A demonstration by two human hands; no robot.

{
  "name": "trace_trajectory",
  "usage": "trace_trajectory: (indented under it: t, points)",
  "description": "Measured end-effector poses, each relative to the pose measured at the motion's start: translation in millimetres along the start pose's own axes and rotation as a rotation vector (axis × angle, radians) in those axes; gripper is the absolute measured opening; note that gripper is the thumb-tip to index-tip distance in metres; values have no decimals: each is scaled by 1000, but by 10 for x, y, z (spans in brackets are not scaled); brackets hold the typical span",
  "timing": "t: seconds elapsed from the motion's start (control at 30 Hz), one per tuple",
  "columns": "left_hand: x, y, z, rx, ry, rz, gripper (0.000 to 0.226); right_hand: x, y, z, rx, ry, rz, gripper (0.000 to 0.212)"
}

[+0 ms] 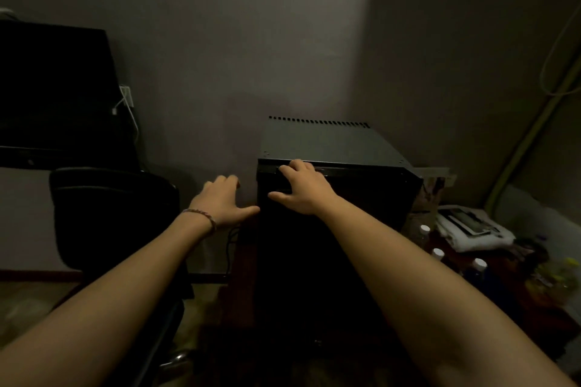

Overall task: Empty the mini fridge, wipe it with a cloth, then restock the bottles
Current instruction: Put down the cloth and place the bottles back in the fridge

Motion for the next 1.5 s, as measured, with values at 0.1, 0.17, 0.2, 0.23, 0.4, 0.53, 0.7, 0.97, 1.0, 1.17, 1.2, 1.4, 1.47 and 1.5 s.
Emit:
trace_trajectory:
  t: [0.1,0.17,0.2,0.23,0.4,0.53,0.7,0.97,1.0,1.17,1.2,1.4,1.47,1.5]
  points:
    - [-197,146,62,-69,28,-6,85,-84,135,216,43,74,-18,76]
    - [-243,252,91,-109,59,-4,84,-103,182,260,91,110,-28,74]
    - [-242,300,93,-131,74,-8,84,-109,204,249,110,121,-25,72]
    - [-231,342,94,-151,89,-14,83,-112,229,225,125,127,-25,72]
    - [-67,407,73,-223,148,-73,77,-107,239,91,169,119,-71,71]
    - [36,418,-94,-228,162,-82,70,-180,113,128,92,124,-68,78]
    - [145,348,-414,-202,132,-72,77,-194,89,-523,312,14,-35,63]
    - [742,429,-1249,-312,104,-34,122,20,-250,-1711,281,-157,27,57]
    - [860,441,-1362,-317,113,-23,125,63,-288,-1842,279,-161,45,58]
    - [1414,492,-1829,-359,200,15,147,385,-483,-2447,227,-119,104,57]
    - [1516,499,-1897,-367,210,15,149,462,-538,-2566,201,-100,117,57]
    - [2296,628,-2182,-370,286,31,140,1074,-890,-3294,153,106,145,52]
    - [2573,703,-2249,-365,322,30,136,1295,-972,-3520,170,163,86,45]
    - [2702,746,-2274,-368,342,26,136,1417,-998,-3612,175,196,52,43]
Point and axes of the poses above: each hand's wrist, its own z-axis towards the middle knuckle, its own y-axis out of the palm, x = y × z, the point moved 7 cm from there along z, towards the middle knuckle, and after that the axes turned 3 degrees about z, right-handed, at the moved point
